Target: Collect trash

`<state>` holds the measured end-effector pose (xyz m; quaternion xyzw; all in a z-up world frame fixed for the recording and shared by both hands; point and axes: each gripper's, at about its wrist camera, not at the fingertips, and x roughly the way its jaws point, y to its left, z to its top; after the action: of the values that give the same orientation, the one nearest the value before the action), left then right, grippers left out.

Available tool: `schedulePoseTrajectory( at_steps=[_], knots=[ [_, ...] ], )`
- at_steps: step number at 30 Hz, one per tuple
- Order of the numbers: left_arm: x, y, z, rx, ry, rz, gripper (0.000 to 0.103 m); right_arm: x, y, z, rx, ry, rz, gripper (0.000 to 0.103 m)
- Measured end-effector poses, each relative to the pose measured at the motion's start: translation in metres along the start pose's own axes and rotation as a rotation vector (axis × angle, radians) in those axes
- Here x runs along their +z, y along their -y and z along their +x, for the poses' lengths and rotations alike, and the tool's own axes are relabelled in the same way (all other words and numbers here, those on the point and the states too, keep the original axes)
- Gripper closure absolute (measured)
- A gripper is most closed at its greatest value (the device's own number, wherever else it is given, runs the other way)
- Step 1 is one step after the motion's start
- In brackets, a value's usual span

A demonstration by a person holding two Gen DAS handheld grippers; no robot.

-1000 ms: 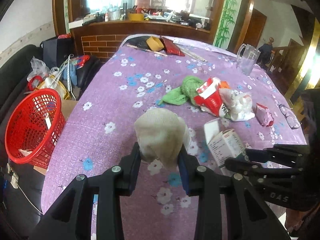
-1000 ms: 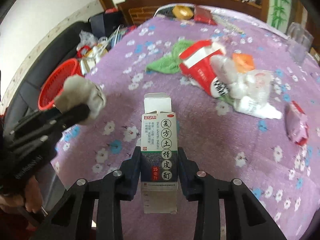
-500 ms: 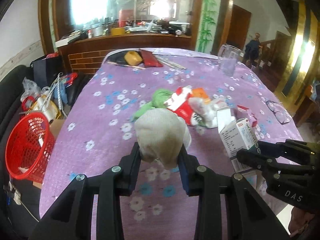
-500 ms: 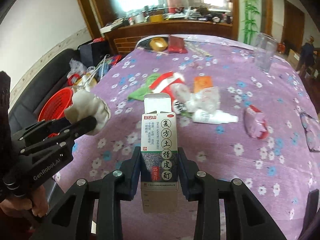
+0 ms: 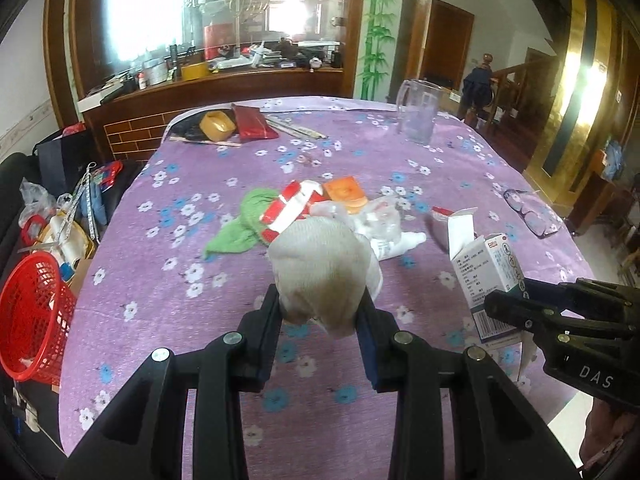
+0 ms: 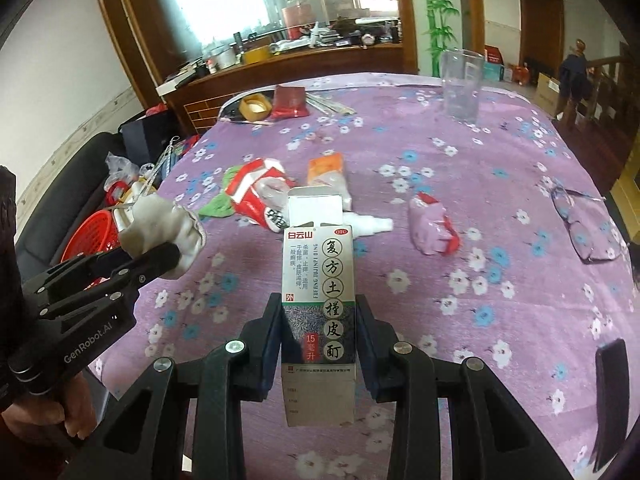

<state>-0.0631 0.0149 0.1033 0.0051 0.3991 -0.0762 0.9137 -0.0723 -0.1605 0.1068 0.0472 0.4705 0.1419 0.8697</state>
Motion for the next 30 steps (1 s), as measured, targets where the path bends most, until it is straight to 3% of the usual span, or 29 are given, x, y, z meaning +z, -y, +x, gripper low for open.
schedulePoseTrajectory(
  at_steps=[13, 30],
  knots=[
    [-0.004, -0.001, 0.009, -0.007, -0.02, -0.011, 0.069, -0.004, 0.005, 0.002, -0.011, -0.024, 0.006, 0.066],
    [-0.006, -0.042, 0.0, 0.044, -0.002, -0.083, 0.069, 0.004, -0.016, 0.026, 0.03, -0.06, -0.026, 0.066]
  ],
)
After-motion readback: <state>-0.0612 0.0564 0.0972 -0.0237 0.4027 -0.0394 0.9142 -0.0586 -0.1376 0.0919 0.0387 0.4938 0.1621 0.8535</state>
